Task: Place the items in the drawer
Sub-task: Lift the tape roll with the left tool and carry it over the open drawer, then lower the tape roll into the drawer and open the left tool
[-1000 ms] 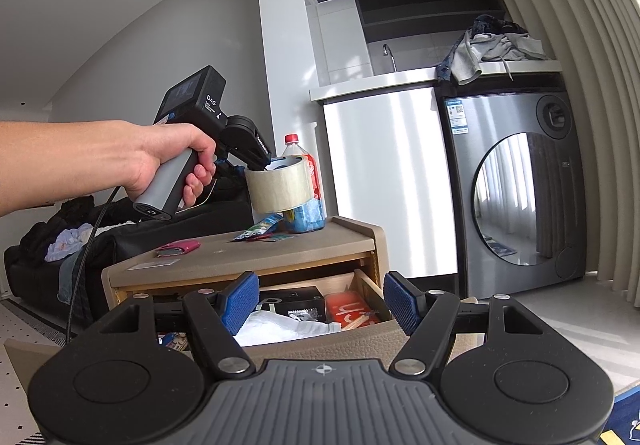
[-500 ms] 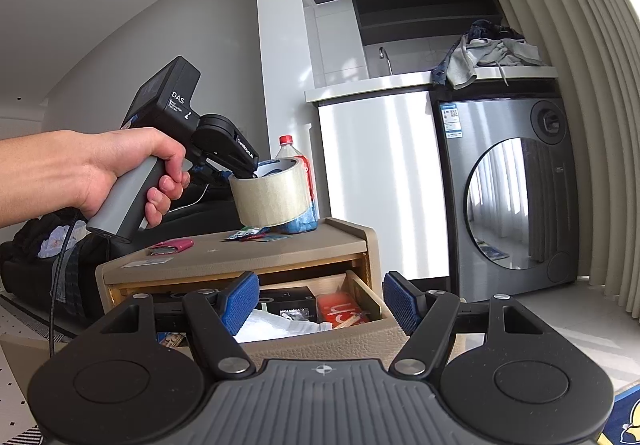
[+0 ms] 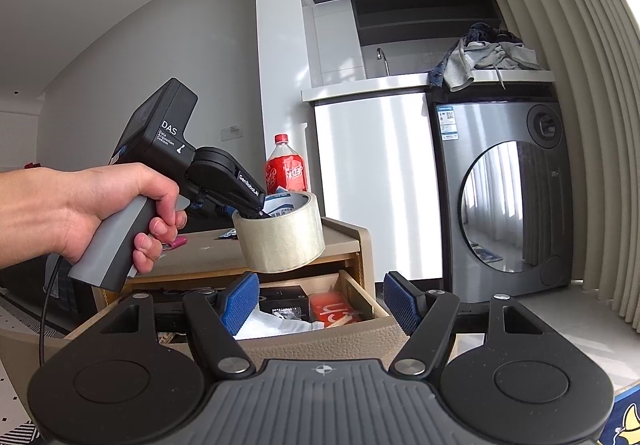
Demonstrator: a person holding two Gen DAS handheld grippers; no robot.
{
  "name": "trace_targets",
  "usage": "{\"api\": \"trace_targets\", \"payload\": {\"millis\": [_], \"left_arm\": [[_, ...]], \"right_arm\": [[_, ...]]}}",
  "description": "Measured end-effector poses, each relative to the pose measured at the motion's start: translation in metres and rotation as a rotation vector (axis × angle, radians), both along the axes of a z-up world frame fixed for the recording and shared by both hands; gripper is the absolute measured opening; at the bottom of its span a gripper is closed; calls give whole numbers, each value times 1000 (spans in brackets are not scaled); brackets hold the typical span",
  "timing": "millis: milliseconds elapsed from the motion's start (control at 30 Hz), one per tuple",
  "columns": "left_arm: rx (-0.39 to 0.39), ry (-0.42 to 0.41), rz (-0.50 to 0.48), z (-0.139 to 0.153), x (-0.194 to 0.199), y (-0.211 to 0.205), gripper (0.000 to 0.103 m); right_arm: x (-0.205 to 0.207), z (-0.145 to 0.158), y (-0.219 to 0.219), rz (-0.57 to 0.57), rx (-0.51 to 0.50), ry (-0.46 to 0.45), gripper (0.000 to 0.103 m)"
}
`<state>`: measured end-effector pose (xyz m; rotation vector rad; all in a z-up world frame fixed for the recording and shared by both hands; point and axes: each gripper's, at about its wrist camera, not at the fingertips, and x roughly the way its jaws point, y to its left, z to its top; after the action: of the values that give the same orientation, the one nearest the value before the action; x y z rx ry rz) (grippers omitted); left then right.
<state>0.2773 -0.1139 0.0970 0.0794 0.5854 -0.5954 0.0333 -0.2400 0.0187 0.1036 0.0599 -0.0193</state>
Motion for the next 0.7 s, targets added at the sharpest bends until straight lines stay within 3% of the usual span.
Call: {"api": "trace_targets", "payload": {"millis": [700], "left_arm": [[36, 113, -50, -33, 2, -13, 18]], "right_arm": [[4, -2, -1, -6, -10, 11, 73]]}}
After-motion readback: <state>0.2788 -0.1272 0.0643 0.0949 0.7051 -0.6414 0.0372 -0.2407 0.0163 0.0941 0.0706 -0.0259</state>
